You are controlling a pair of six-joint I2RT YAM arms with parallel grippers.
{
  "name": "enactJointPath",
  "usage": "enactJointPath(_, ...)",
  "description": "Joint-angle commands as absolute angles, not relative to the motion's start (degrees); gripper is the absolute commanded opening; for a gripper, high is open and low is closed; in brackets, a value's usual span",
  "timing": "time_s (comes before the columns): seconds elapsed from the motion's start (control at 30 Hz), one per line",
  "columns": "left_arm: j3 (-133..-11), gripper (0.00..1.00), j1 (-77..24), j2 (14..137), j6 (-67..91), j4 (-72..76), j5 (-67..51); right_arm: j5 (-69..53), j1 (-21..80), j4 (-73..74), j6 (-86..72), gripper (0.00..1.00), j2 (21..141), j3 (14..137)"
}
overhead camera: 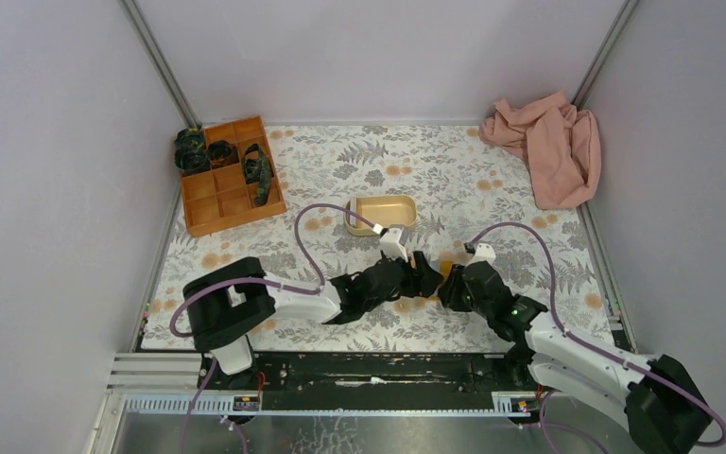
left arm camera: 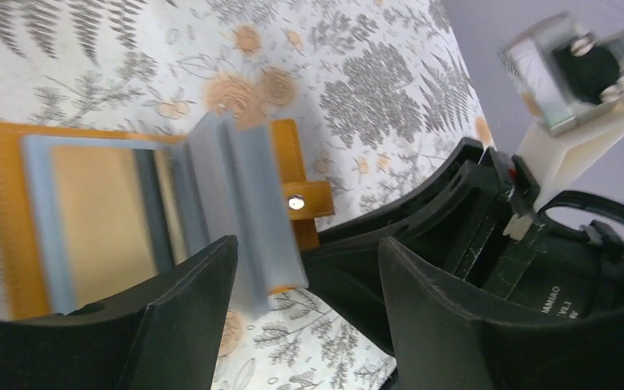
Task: Take the credit cards out of the card holder
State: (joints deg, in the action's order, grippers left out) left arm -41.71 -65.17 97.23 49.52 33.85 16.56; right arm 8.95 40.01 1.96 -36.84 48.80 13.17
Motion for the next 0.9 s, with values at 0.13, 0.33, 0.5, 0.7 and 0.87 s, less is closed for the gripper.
enactJointPath(0.13,-44.68,0.71,-66.28,102.1,48.93,34.51,14.27,11.54,40.16,9.63,-37.42,0.34,37.65,17.26)
enactJointPath(0.33,-44.64,0.71,-66.34,103.8,49.65,36.0,13.46,13.54,40.17,14.12,-38.25,0.35,33.85,18.74)
enactJointPath(0.5,-43.93,0.71,-66.29,103.76,49.71,36.49,13.96,17.87,40.17,18.35,-38.54,0.35,27.53,20.59)
enactJointPath(0.7,-39.75,0.69,-66.1,99.2,49.73,39.8,15.56,14.95,40.16,14.99,-36.86,0.35,30.77,21.65)
enactJointPath(0.87,-37.57,0.69,-65.94,93.69,47.77,36.34,19.39,12.03,40.17,5.39,-38.7,0.31,38.56,20.13)
